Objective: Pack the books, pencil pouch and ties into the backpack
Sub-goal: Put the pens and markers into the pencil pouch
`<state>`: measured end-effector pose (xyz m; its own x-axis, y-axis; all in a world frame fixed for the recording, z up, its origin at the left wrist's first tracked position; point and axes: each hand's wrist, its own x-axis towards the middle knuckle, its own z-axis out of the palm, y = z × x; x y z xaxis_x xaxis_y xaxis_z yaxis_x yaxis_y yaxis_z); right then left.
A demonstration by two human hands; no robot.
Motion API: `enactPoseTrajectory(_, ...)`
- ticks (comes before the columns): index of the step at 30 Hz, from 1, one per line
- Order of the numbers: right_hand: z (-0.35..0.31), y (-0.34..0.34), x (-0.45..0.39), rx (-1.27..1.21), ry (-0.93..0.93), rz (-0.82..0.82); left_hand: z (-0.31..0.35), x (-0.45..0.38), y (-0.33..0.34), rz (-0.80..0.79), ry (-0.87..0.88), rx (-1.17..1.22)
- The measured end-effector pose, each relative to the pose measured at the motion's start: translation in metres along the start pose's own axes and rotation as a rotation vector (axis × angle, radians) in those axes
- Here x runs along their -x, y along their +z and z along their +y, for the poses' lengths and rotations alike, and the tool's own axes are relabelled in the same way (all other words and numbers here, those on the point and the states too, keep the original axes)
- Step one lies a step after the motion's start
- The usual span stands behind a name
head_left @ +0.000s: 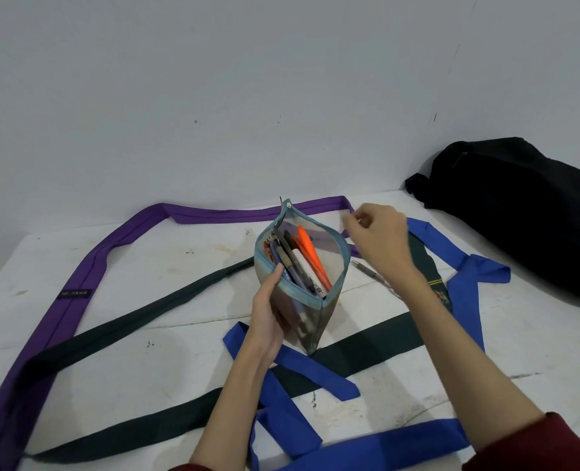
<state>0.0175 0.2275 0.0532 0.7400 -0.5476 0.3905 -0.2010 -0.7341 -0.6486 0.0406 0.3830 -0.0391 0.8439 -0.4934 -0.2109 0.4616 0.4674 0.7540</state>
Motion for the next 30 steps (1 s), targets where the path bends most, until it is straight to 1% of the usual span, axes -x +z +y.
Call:
enactPoseTrajectory(1,0.015,-0.003,-0.004,0.045,0.048,-0.007,0.0,0.0,0.0,-0.001,0.0,0.005)
enactPoseTrajectory(2,0.032,-0.004,-0.008,0.115,0.105,-0.061,0.0,0.0,0.001,-0.002,0.002,0.009)
enactPoseTrajectory(5,0.079,0.002,-0.008,0.366,0.254,-0.376,-0.001,-0.001,0.001,0.003,-0.003,0.016)
enactPoseTrajectory(6,0.089,0.006,-0.006,0.425,0.282,-0.445,-0.001,-0.001,0.0,0.005,-0.003,0.014)
enactPoseTrajectory(8,0.1,0.012,0.001,0.446,0.295,-0.468,-0.002,-0.002,-0.001,0.005,0.001,0.008)
enactPoseTrajectory(13,0.096,0.023,0.008,0.31,0.256,-0.421,-0.003,-0.002,-0.001,0.017,0.008,0.001)
enactPoseTrajectory(15,0.08,0.022,0.005,0.143,0.23,-0.289,-0.002,-0.002,-0.001,0.023,0.005,0.003)
enactPoseTrajectory(20,0.012,-0.007,-0.006,-0.359,0.063,0.271,-0.003,-0.003,-0.002,0.004,-0.004,-0.002)
enactPoseTrajectory(22,-0.015,-0.018,-0.008,-0.515,-0.015,0.403,-0.003,-0.004,-0.003,0.006,-0.006,-0.012)
enactPoseTrajectory(23,-0.025,-0.021,-0.007,-0.575,-0.05,0.426,-0.004,-0.004,-0.004,0.007,-0.005,-0.016)
enactPoseTrajectory(24,-0.033,-0.022,-0.005,-0.613,-0.079,0.419,-0.004,-0.005,-0.004,0.007,-0.001,-0.019)
enactPoseTrajectory(26,-0.042,-0.018,0.001,-0.602,-0.132,0.319,-0.005,-0.005,-0.004,0.004,0.003,-0.02)
enactPoseTrajectory(28,-0.041,-0.007,0.01,-0.495,-0.161,0.126,-0.005,-0.005,-0.004,0.001,0.005,-0.019)
enactPoseTrajectory(30,-0.034,0.005,0.017,-0.306,-0.156,-0.087,-0.005,-0.005,-0.004,-0.002,0.0,-0.014)
